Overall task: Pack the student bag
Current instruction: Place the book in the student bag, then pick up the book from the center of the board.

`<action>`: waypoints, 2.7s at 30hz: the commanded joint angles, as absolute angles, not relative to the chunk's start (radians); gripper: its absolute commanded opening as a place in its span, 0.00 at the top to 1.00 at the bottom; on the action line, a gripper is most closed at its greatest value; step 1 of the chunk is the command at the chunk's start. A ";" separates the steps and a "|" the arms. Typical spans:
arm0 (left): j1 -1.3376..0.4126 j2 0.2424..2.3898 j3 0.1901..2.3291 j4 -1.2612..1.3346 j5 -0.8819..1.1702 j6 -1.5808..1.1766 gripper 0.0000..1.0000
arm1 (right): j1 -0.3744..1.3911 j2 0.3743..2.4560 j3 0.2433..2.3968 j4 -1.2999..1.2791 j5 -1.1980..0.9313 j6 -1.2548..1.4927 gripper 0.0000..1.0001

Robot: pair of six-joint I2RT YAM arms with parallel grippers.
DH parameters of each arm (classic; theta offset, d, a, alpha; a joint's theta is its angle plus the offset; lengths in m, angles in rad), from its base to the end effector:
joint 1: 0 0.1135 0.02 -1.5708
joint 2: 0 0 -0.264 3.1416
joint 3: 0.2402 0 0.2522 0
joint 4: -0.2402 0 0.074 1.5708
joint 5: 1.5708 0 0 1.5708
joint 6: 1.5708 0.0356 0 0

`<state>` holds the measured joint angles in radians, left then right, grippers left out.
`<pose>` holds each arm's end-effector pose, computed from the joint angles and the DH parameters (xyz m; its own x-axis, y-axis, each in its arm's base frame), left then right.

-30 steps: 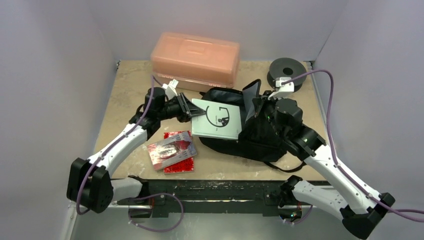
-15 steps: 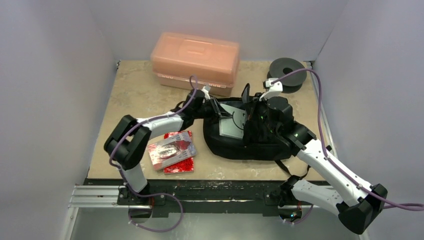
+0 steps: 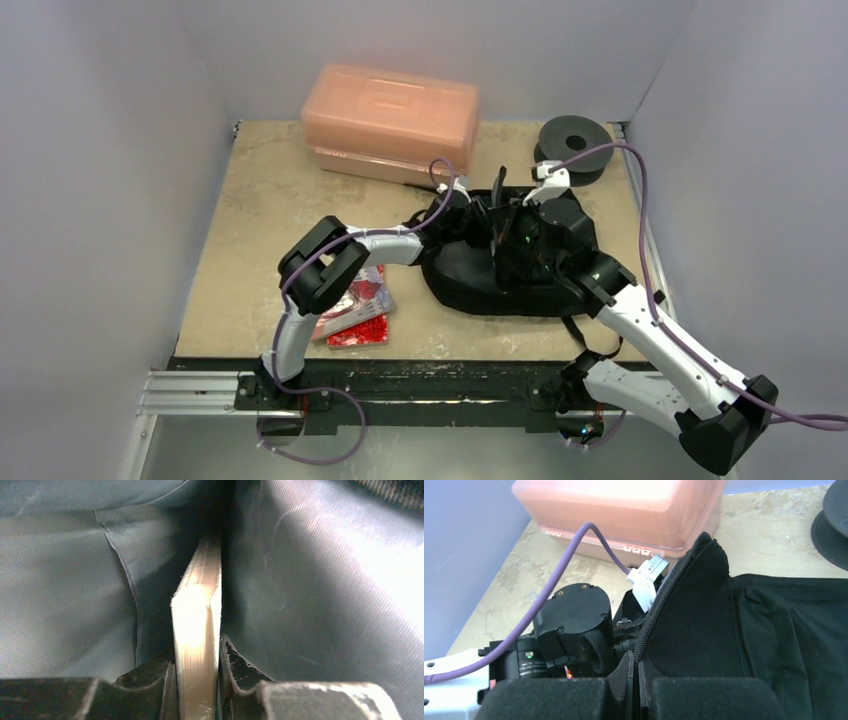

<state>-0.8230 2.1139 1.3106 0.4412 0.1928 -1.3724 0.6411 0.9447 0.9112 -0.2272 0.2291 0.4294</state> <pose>0.3157 -0.3504 0.1663 -0.8724 -0.4743 -0.1178 -0.0703 0.3603 -0.9302 0.1789 0.1234 0.3512 -0.3571 0.2394 -0.9029 -0.2837 0.8931 0.3490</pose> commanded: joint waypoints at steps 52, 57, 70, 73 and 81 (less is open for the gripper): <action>-0.499 0.916 0.525 -0.616 -0.361 -1.038 0.10 | 0.852 1.839 1.086 0.109 -0.509 0.658 0.12; -0.499 0.947 0.501 -0.606 -0.349 -1.062 0.10 | 0.824 1.908 1.070 0.139 -0.537 0.715 0.11; -0.499 0.937 0.465 -0.590 -0.327 -1.080 0.10 | 0.796 1.913 1.002 0.280 -0.659 0.829 0.46; -0.499 0.945 0.465 -0.588 -0.324 -1.080 0.10 | 0.797 1.899 0.992 0.294 -0.681 0.842 0.52; -0.499 0.939 0.467 -0.588 -0.320 -1.077 0.10 | 0.796 1.893 0.968 0.415 -0.749 0.927 0.60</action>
<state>-0.5022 0.9386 0.4797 -0.6071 -0.3447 -1.0565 0.7975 1.9362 0.9779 0.3283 -0.6991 0.8761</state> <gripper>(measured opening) 0.901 0.386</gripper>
